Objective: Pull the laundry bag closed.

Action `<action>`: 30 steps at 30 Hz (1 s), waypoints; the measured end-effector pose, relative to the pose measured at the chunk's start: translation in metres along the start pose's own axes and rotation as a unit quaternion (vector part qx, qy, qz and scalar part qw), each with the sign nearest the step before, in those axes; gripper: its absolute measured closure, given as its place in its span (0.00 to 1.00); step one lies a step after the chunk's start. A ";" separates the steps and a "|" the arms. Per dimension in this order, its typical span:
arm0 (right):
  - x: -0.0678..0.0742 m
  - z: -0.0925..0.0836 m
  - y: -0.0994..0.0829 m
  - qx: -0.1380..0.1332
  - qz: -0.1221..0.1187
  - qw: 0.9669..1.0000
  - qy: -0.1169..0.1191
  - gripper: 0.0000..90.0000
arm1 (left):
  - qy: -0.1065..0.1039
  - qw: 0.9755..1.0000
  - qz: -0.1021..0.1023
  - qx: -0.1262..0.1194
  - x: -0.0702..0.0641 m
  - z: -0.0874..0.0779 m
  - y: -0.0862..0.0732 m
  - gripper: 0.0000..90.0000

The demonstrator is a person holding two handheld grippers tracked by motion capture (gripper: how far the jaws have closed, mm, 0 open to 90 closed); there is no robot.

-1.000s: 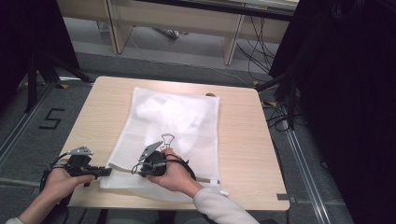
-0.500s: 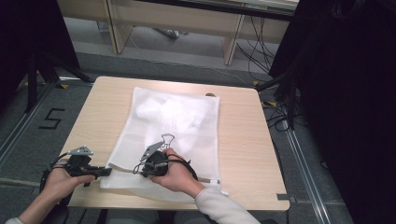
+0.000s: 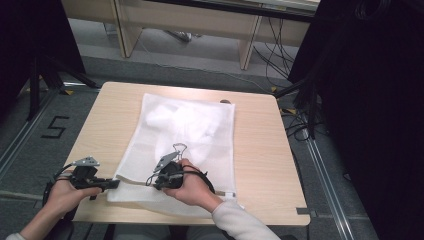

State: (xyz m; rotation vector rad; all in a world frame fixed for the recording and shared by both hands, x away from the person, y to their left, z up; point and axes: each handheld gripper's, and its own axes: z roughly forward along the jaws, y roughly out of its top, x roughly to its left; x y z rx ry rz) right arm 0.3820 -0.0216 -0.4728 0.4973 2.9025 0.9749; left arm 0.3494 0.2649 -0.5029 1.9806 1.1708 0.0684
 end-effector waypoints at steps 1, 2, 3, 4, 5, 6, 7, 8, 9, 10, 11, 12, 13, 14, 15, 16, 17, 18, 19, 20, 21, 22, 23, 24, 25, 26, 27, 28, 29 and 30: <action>0.000 0.000 0.000 0.000 0.000 1.000 0.002 0.92 | 0.000 1.000 0.000 0.000 0.000 0.000 0.000 0.95; 0.000 -0.001 -0.001 -0.002 0.002 1.000 0.002 0.92 | 0.000 1.000 0.000 0.000 0.000 0.000 0.000 0.95; 0.000 -0.001 -0.001 -0.002 0.002 1.000 0.002 0.92 | 0.001 1.000 0.000 0.000 0.000 0.000 0.000 0.95; 0.000 -0.002 -0.001 0.001 0.001 1.000 0.001 0.92 | 0.000 1.000 -0.001 0.000 0.000 0.000 0.000 0.95; 0.000 -0.002 -0.002 -0.005 0.005 1.000 0.002 0.92 | 0.001 1.000 0.000 0.000 0.000 0.000 0.000 0.95; 0.000 -0.002 -0.002 -0.002 0.004 1.000 0.002 0.92 | 0.001 1.000 0.000 0.001 0.000 0.000 0.000 0.95; -0.001 -0.003 -0.003 -0.001 0.005 1.000 0.002 0.92 | 0.000 1.000 -0.001 0.000 0.000 0.000 0.000 0.95; -0.001 -0.003 -0.003 -0.002 0.007 1.000 0.002 0.92 | 0.000 1.000 -0.001 0.001 0.000 0.000 0.000 0.95; -0.001 -0.003 -0.003 -0.002 0.007 1.000 0.002 0.92 | 0.001 1.000 0.000 0.001 0.000 0.000 0.000 0.95; -0.001 -0.005 -0.004 0.001 0.005 1.000 0.000 0.92 | 0.001 1.000 -0.001 0.000 0.000 0.000 0.000 0.95; -0.001 -0.005 -0.004 0.001 0.005 1.000 0.000 0.92 | 0.001 1.000 -0.001 0.000 0.000 0.000 0.000 0.95; -0.001 -0.004 -0.004 -0.003 0.006 1.000 0.001 0.92 | 0.001 1.000 -0.001 0.000 0.000 0.000 0.000 0.95; -0.001 -0.006 -0.005 -0.003 0.005 1.000 0.000 0.92 | 0.001 1.000 0.000 0.000 0.000 0.000 0.000 0.95; -0.001 -0.006 -0.005 -0.003 0.005 1.000 0.000 0.92 | 0.001 1.000 0.000 0.001 0.000 0.000 0.000 0.95; -0.001 -0.007 -0.005 -0.001 0.006 1.000 0.000 0.92 | 0.000 1.000 -0.002 0.001 0.000 0.000 0.000 0.95; -0.001 -0.007 -0.005 0.000 0.007 1.000 0.000 0.92 | 0.001 1.000 -0.001 0.001 0.000 0.000 0.000 0.95; -0.002 -0.007 -0.006 -0.003 0.005 1.000 -0.002 0.92 | 0.001 1.000 -0.001 0.001 0.000 0.000 0.000 0.95; -0.001 -0.007 -0.006 -0.004 0.007 1.000 -0.001 0.92 | 0.002 1.000 -0.001 0.001 0.000 0.000 0.000 0.95; -0.002 -0.008 -0.006 0.000 0.006 1.000 -0.001 0.92 | 0.001 1.000 -0.001 0.001 0.000 0.000 0.000 0.95; -0.001 -0.008 -0.007 -0.001 0.008 1.000 -0.002 0.92 | 0.002 1.000 -0.003 0.002 0.000 0.000 0.000 0.95; -0.002 -0.008 -0.008 -0.002 0.007 1.000 -0.001 0.92 | 0.002 1.000 -0.003 0.002 0.000 0.000 0.000 0.95; -0.002 -0.008 -0.008 -0.002 0.007 1.000 -0.001 0.92 | 0.003 1.000 -0.003 0.002 0.000 0.000 0.000 0.95; -0.002 -0.009 -0.008 0.000 0.006 1.000 -0.001 0.92 | 0.002 1.000 -0.004 0.001 0.000 0.000 0.000 0.95; -0.002 -0.010 -0.008 -0.001 0.007 1.000 -0.001 0.92 | 0.003 1.000 -0.003 0.002 0.000 0.000 0.000 0.95; -0.002 -0.011 -0.008 0.001 0.009 1.000 0.000 0.92 | 0.003 1.000 -0.003 0.002 0.000 0.000 0.000 0.95; -0.003 -0.011 -0.009 -0.001 0.006 1.000 -0.002 0.92 | 0.004 1.000 -0.002 0.003 0.000 0.000 0.000 0.95; -0.003 -0.011 -0.009 -0.001 0.006 1.000 -0.002 0.92 | 0.002 1.000 -0.003 0.002 0.000 0.000 0.000 0.95; -0.003 -0.011 -0.009 -0.003 0.007 1.000 -0.003 0.92 | 0.007 1.000 -0.001 0.010 0.000 -0.001 0.000 0.95; -0.003 -0.011 -0.010 -0.002 0.006 1.000 -0.004 0.92 | 0.003 1.000 -0.002 0.009 0.000 -0.001 0.000 0.95; -0.003 -0.011 -0.010 -0.004 0.007 1.000 -0.005 0.92 | 0.006 1.000 -0.001 0.014 0.000 -0.001 0.001 0.95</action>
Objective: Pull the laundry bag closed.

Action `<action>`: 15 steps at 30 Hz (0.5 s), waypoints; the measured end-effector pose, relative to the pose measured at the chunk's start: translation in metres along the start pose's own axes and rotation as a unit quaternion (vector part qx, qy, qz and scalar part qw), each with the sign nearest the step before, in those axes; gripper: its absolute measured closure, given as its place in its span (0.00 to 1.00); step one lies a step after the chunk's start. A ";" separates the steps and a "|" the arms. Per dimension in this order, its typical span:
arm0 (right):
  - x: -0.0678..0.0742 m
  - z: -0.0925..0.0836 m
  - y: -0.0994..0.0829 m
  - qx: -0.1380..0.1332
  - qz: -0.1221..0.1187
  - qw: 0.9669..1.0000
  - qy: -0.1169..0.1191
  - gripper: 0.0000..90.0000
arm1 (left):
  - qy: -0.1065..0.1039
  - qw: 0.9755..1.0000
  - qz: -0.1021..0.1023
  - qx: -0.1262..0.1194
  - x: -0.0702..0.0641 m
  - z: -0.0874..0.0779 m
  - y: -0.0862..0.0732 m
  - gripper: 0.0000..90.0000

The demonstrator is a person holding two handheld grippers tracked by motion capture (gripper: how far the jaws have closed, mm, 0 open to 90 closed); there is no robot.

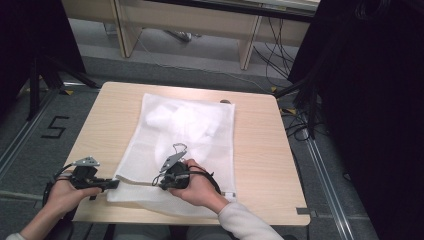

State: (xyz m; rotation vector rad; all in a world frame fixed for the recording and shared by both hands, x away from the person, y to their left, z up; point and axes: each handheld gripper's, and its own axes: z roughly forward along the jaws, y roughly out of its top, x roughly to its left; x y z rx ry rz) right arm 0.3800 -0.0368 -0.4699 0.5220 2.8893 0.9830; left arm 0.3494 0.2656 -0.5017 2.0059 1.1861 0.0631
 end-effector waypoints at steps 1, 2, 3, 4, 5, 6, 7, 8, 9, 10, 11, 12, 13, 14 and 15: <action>0.000 0.000 0.000 0.000 0.000 1.000 0.000 0.92 | -0.003 1.000 0.000 0.000 0.000 0.000 0.000 0.95; 0.000 -0.002 0.000 0.006 0.000 1.000 0.002 0.92 | -0.001 1.000 0.000 0.000 0.000 0.000 0.000 0.95; 0.000 -0.002 0.000 0.007 0.001 1.000 0.002 0.92 | -0.003 1.000 -0.001 -0.003 0.000 0.000 0.000 0.95; -0.001 -0.002 -0.001 0.005 0.000 1.000 0.002 0.92 | 0.002 1.000 -0.001 -0.003 0.000 0.000 0.000 0.95; 0.000 -0.003 -0.001 0.003 0.001 1.000 0.000 0.92 | 0.000 1.000 -0.001 0.000 0.000 0.000 0.000 0.95; 0.000 -0.003 -0.001 0.005 0.000 1.000 0.000 0.92 | -0.003 1.000 -0.001 0.001 0.000 0.000 0.000 0.95; 0.000 -0.003 -0.001 0.003 0.001 1.000 0.001 0.92 | -0.003 1.000 -0.001 0.001 0.000 0.000 0.000 0.95; 0.000 -0.004 -0.002 0.003 0.001 1.000 0.000 0.92 | -0.003 1.000 -0.001 0.001 0.000 0.000 0.000 0.95; 0.000 -0.004 -0.002 0.003 0.004 1.000 0.001 0.92 | -0.003 1.000 -0.001 0.001 0.000 0.000 0.000 0.95; 0.000 -0.004 -0.002 0.004 0.003 1.000 0.001 0.92 | -0.003 1.000 -0.001 0.001 0.000 0.000 0.000 0.95; 0.000 -0.004 -0.003 0.001 0.003 1.000 -0.001 0.92 | -0.003 1.000 -0.001 0.001 0.000 0.000 0.000 0.95; -0.001 -0.005 -0.003 0.002 0.001 1.000 0.001 0.92 | -0.002 1.000 0.000 0.002 0.000 0.000 0.000 0.95; -0.001 -0.005 -0.003 0.005 0.002 1.000 -0.003 0.92 | -0.003 1.000 -0.001 0.001 0.001 0.000 0.000 0.95; -0.001 -0.006 -0.004 0.004 0.009 1.000 -0.003 0.92 | -0.002 1.000 -0.001 0.001 0.000 0.000 0.000 0.95; -0.001 -0.006 -0.004 0.004 0.009 1.000 -0.003 0.92 | -0.003 1.000 0.000 0.002 0.001 0.000 0.000 0.95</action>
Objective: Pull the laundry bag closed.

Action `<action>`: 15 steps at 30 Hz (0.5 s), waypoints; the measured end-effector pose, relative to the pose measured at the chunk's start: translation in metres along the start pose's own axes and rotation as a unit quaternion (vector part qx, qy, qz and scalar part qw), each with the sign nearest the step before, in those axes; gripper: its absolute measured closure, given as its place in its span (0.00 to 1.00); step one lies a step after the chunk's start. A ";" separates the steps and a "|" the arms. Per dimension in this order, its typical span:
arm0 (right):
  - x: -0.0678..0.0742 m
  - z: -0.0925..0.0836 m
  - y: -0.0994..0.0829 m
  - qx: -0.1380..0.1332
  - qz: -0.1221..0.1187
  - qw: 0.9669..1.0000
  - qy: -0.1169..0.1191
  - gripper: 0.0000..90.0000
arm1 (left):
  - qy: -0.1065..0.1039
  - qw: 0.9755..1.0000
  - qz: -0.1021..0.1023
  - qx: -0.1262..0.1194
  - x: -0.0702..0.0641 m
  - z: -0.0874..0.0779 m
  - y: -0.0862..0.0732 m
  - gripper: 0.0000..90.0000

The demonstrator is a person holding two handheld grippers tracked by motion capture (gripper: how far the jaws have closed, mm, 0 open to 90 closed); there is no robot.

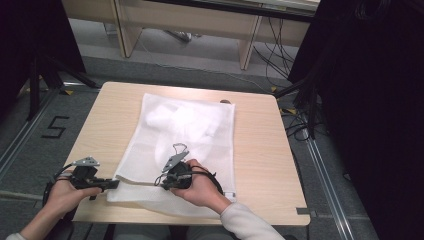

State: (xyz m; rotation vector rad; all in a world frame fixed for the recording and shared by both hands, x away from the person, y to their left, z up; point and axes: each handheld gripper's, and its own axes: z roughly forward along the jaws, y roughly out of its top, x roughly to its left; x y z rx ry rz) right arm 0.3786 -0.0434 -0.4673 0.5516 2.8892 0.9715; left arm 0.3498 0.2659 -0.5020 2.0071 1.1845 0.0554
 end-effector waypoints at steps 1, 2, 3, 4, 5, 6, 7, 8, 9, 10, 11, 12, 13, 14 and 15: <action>0.000 0.000 0.000 -0.002 0.002 1.000 0.000 0.92 | 0.001 1.000 0.000 0.000 0.000 0.000 0.000 0.95; 0.000 -0.001 -0.001 0.002 0.002 1.000 0.000 0.92 | 0.000 1.000 0.000 0.000 0.000 0.000 0.000 0.95; 0.000 -0.001 -0.001 0.005 0.000 1.000 0.000 0.92 | 0.000 1.000 0.000 0.001 0.000 0.000 0.000 0.95; 0.000 -0.001 -0.001 0.004 0.001 1.000 0.000 0.92 | 0.002 1.000 0.000 0.001 0.000 0.000 0.000 0.95; 0.000 -0.001 -0.002 0.004 0.001 1.000 0.002 0.92 | 0.001 1.000 -0.001 0.001 0.000 0.000 0.000 0.95; 0.000 -0.001 -0.002 0.004 0.001 1.000 0.002 0.92 | 0.001 1.000 -0.001 0.001 0.000 0.000 0.000 0.95; 0.000 -0.001 -0.002 0.003 0.001 1.000 0.000 0.92 | 0.002 1.000 0.000 0.001 0.000 0.000 0.000 0.95; -0.001 -0.002 -0.002 0.003 -0.001 1.000 0.000 0.92 | 0.001 1.000 0.000 0.001 0.000 0.000 0.000 0.95; -0.001 -0.003 -0.002 0.005 0.001 1.000 0.000 0.92 | 0.002 1.000 0.000 0.001 0.000 0.000 0.000 0.95; -0.001 -0.003 -0.002 0.006 0.000 1.000 -0.002 0.92 | 0.002 1.000 0.000 0.001 0.000 0.000 0.000 0.95; 0.000 -0.003 -0.003 0.005 0.005 1.000 0.000 0.92 | 0.002 1.000 0.000 0.001 0.000 0.000 0.000 0.95; 0.000 -0.003 -0.003 0.003 0.007 1.000 0.001 0.92 | 0.001 1.000 0.000 0.001 0.000 0.000 0.000 0.95; -0.001 -0.004 -0.003 0.004 0.003 1.000 -0.001 0.92 | 0.003 1.000 -0.001 0.001 0.000 0.000 0.000 0.95; 0.000 -0.003 -0.003 0.003 0.006 1.000 -0.002 0.92 | 0.002 1.000 -0.002 0.000 0.000 0.000 0.000 0.95; -0.001 -0.004 -0.003 0.006 0.003 1.000 -0.001 0.92 | 0.002 1.000 -0.002 0.000 0.000 0.000 0.000 0.95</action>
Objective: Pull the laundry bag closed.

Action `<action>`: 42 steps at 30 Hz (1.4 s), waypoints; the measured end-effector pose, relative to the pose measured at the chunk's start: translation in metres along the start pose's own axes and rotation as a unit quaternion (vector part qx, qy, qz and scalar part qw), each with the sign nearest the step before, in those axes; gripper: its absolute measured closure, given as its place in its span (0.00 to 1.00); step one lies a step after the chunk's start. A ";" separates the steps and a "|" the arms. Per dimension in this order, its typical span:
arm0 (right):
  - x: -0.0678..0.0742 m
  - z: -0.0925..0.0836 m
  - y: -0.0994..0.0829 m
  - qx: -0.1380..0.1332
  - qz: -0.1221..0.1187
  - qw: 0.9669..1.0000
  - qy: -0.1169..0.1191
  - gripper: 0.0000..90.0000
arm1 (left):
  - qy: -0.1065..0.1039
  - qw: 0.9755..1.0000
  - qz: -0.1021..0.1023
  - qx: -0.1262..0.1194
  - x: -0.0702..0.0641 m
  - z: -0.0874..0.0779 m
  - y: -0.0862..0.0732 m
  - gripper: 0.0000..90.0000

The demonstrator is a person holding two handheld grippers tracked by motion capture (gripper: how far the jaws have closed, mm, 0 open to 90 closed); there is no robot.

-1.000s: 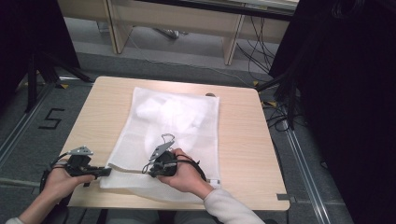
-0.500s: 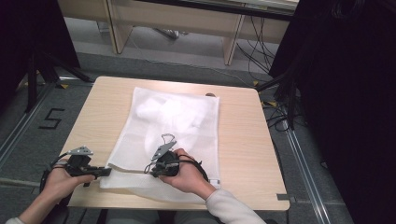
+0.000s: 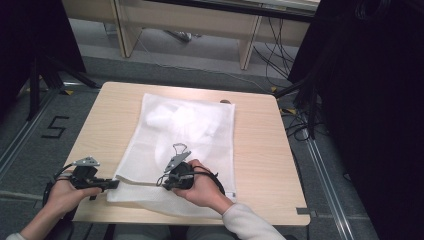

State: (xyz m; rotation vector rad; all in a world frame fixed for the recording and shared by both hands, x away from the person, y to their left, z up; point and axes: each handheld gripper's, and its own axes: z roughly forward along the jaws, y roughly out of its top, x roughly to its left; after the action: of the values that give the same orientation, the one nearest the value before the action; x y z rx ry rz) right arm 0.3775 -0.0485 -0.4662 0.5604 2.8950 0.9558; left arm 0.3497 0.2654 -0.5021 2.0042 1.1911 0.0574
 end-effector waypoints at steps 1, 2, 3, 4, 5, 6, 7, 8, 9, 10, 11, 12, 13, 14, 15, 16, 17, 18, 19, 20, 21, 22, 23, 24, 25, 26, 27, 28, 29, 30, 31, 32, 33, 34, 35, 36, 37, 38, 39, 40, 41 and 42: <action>0.000 0.000 0.000 0.000 0.000 1.000 0.000 0.92 | 0.000 1.000 0.000 0.000 0.000 0.000 0.000 0.95; -0.001 0.000 0.000 -0.001 -0.003 1.000 0.000 0.92 | 0.000 1.000 0.002 0.002 0.000 0.000 0.000 0.95; -0.001 0.000 0.000 -0.001 -0.003 1.000 0.000 0.92 | 0.000 1.000 0.001 0.001 0.000 0.000 0.000 0.95; -0.001 0.000 0.000 -0.003 -0.006 1.000 0.001 0.92 | -0.001 1.000 0.002 0.002 0.000 0.000 0.000 0.95; -0.001 0.000 0.000 -0.004 -0.006 1.000 0.001 0.92 | -0.001 1.000 0.001 0.001 0.000 0.000 0.000 0.95; -0.001 0.000 0.000 -0.004 -0.006 1.000 0.001 0.92 | 0.000 1.000 0.002 0.002 0.000 0.000 0.000 0.95; 0.000 0.000 0.000 -0.003 -0.006 1.000 0.000 0.92 | 0.000 1.000 0.002 0.002 0.000 0.000 0.000 0.95; -0.001 0.000 0.000 -0.004 -0.009 1.000 0.000 0.92 | -0.001 1.000 0.002 0.002 0.000 0.000 0.000 0.95; -0.001 0.000 0.000 -0.006 -0.008 1.000 0.000 0.92 | -0.001 1.000 0.002 0.001 0.000 0.000 0.000 0.95; -0.001 -0.001 -0.001 -0.006 -0.008 1.000 0.001 0.92 | 0.000 1.000 0.001 0.001 0.000 0.000 0.000 0.95; -0.001 -0.001 -0.001 -0.004 -0.007 1.000 0.001 0.92 | 0.000 1.000 0.001 0.001 0.000 0.000 0.000 0.95; -0.001 -0.001 -0.001 -0.003 -0.007 1.000 -0.001 0.92 | 0.000 1.000 -0.001 0.000 0.000 0.000 0.000 0.95; -0.001 -0.002 -0.001 -0.001 -0.003 1.000 -0.001 0.92 | 0.000 1.000 0.000 0.000 0.000 0.000 0.000 0.95; -0.001 -0.002 -0.002 -0.001 -0.007 1.000 -0.002 0.92 | -0.001 1.000 0.002 0.001 0.000 0.000 0.000 0.95; -0.002 -0.003 -0.002 -0.003 -0.005 1.000 -0.001 0.92 | 0.001 1.000 0.002 0.001 0.000 0.000 0.000 0.95; -0.002 -0.003 -0.002 -0.003 -0.005 1.000 -0.001 0.92 | 0.000 1.000 0.001 0.001 0.000 0.000 0.000 0.95; -0.002 -0.002 -0.003 -0.005 -0.006 1.000 -0.001 0.92 | 0.000 1.000 0.000 0.000 0.000 0.000 0.000 0.95; -0.002 -0.004 -0.003 -0.002 -0.004 1.000 -0.001 0.92 | -0.001 1.000 0.002 0.001 0.000 0.000 0.000 0.95; -0.001 -0.003 -0.003 -0.006 -0.003 1.000 -0.001 0.92 | -0.001 1.000 0.002 0.002 0.000 0.000 0.000 0.95; -0.001 -0.003 -0.003 -0.005 -0.004 1.000 -0.001 0.92 | 0.000 1.000 0.001 0.001 0.000 0.000 0.000 0.95; -0.002 -0.003 -0.003 -0.006 -0.007 1.000 -0.003 0.92 | 0.000 1.000 0.000 0.000 0.000 0.000 0.000 0.95; -0.001 -0.003 -0.003 -0.005 -0.006 1.000 -0.003 0.92 | 0.000 1.000 0.000 0.000 0.000 0.000 0.000 0.95; -0.002 -0.003 -0.004 -0.007 -0.006 1.000 0.000 0.92 | 0.000 1.000 0.001 0.001 0.000 0.000 0.000 0.95; -0.002 -0.003 -0.004 -0.007 -0.006 1.000 0.000 0.92 | -0.001 1.000 0.002 0.001 0.000 0.000 0.000 0.95; -0.002 -0.004 -0.004 -0.006 -0.007 1.000 0.000 0.92 | 0.000 1.000 0.001 0.000 0.000 0.000 0.000 0.95; -0.002 -0.004 -0.004 -0.005 -0.008 1.000 -0.001 0.92 | 0.000 1.000 0.000 0.000 0.000 0.000 0.000 0.95; -0.003 -0.005 -0.004 -0.003 -0.006 1.000 -0.001 0.92 | -0.001 1.000 0.000 0.000 0.000 0.000 0.000 0.95; -0.003 -0.005 -0.005 -0.005 -0.007 1.000 -0.003 0.92 | -0.001 1.000 0.001 0.001 0.000 0.000 0.000 0.95; -0.003 -0.005 -0.005 -0.006 -0.006 1.000 -0.002 0.92 | -0.001 1.000 0.001 0.001 0.000 0.000 0.000 0.95; -0.003 -0.006 -0.005 -0.002 -0.003 1.000 0.000 0.92 | -0.001 1.000 0.001 0.001 0.000 0.000 0.000 0.95; -0.003 -0.006 -0.006 -0.003 -0.004 1.000 -0.001 0.92 | -0.001 1.000 0.001 0.001 0.000 0.000 0.000 0.95; -0.003 -0.006 -0.006 -0.003 -0.004 1.000 -0.001 0.92 | 0.000 1.000 0.001 0.001 0.000 0.000 0.000 0.95; -0.003 -0.006 -0.006 -0.004 -0.003 1.000 -0.004 0.92 | -0.001 1.000 0.000 0.001 0.000 0.000 0.000 0.95; -0.003 -0.007 -0.006 -0.004 -0.004 1.000 -0.002 0.92 | -0.001 1.000 0.002 0.002 0.001 0.000 0.000 0.95; -0.003 -0.007 -0.007 -0.005 -0.004 1.000 -0.001 0.92 | 0.000 1.000 0.002 0.001 0.000 0.000 0.000 0.95; -0.003 -0.007 -0.007 -0.005 -0.004 1.000 -0.001 0.92 | 0.001 1.000 0.002 0.002 0.000 0.000 0.000 0.95; -0.003 -0.007 -0.007 -0.005 -0.005 1.000 -0.003 0.92 | 0.000 1.000 0.000 0.000 0.000 0.000 0.000 0.95; -0.003 -0.007 -0.007 -0.006 -0.003 1.000 -0.003 0.92 | -0.001 1.000 0.002 0.002 0.000 0.000 0.000 0.95; -0.003 -0.008 -0.007 -0.005 0.000 1.000 -0.002 0.92 | 0.001 1.000 0.000 0.000 0.000 0.000 0.000 0.95; -0.003 -0.008 -0.008 -0.004 -0.005 1.000 -0.004 0.92 | -0.001 1.000 0.000 0.000 0.000 0.000 0.000 0.95; -0.004 -0.009 -0.008 -0.002 -0.004 1.000 -0.001 0.92 | -0.001 1.000 0.000 0.000 0.000 0.000 0.000 0.95; -0.004 -0.009 -0.009 -0.001 -0.001 1.000 -0.003 0.92 | 0.001 1.000 0.003 0.001 0.000 0.000 0.000 0.95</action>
State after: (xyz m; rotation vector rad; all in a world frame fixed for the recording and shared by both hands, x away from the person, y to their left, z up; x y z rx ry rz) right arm 0.3770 -0.0620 -0.4642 0.5580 2.8884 0.9549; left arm 0.3496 0.2653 -0.5022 2.0094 1.1879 0.0611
